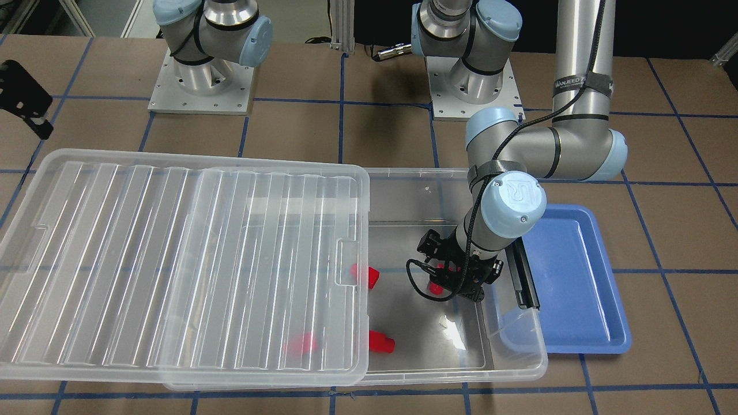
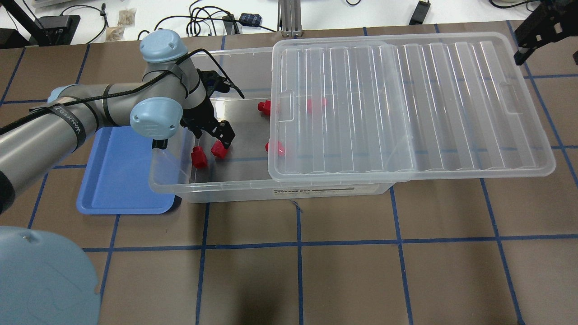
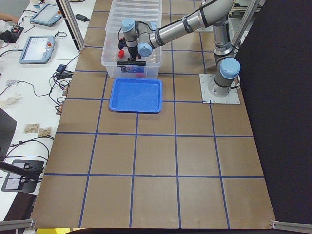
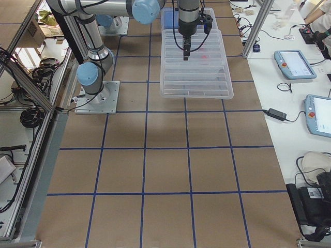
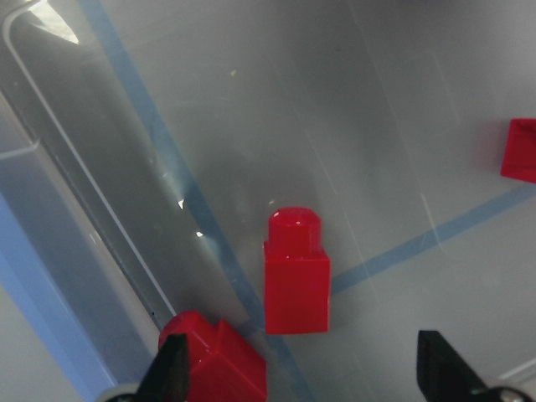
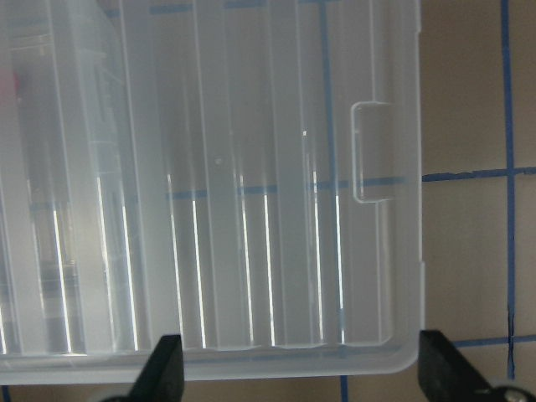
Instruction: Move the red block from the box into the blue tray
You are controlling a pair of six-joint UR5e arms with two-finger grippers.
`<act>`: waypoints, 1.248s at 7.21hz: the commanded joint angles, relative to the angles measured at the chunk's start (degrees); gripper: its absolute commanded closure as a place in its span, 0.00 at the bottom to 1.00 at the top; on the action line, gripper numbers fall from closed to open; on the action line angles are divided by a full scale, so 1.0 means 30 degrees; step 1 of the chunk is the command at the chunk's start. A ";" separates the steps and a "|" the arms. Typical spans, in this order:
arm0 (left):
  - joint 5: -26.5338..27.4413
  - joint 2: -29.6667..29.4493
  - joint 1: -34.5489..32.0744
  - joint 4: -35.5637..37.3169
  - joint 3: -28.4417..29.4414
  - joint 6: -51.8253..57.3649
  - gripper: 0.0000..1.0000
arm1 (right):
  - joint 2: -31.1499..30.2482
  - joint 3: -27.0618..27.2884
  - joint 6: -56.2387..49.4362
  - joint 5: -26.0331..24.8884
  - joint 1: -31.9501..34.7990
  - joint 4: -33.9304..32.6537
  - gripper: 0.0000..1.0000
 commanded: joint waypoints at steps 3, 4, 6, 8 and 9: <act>0.0029 -0.0935 0.0000 0.1389 -0.0519 0.0692 0.08 | 0.0155 0.0061 0.4732 0.0068 0.3855 -0.0297 0.00; 0.0000 -0.1053 0.0000 0.1390 -0.0579 0.0721 0.15 | 0.0156 0.0090 0.4763 0.0097 0.3885 -0.0297 0.00; 0.0000 -0.1054 0.0000 0.1390 -0.0551 0.0867 0.95 | 0.0156 0.0119 0.4734 0.0097 0.3914 -0.0297 0.00; -0.0029 -0.0705 0.0000 0.1507 -0.0318 0.0839 1.00 | 0.0156 0.0119 0.4734 0.0068 0.3914 -0.0297 0.00; -0.0001 -0.0325 -0.0029 0.1507 -0.0258 0.0751 1.00 | 0.0156 0.0090 0.4734 0.0068 0.3914 -0.0297 0.00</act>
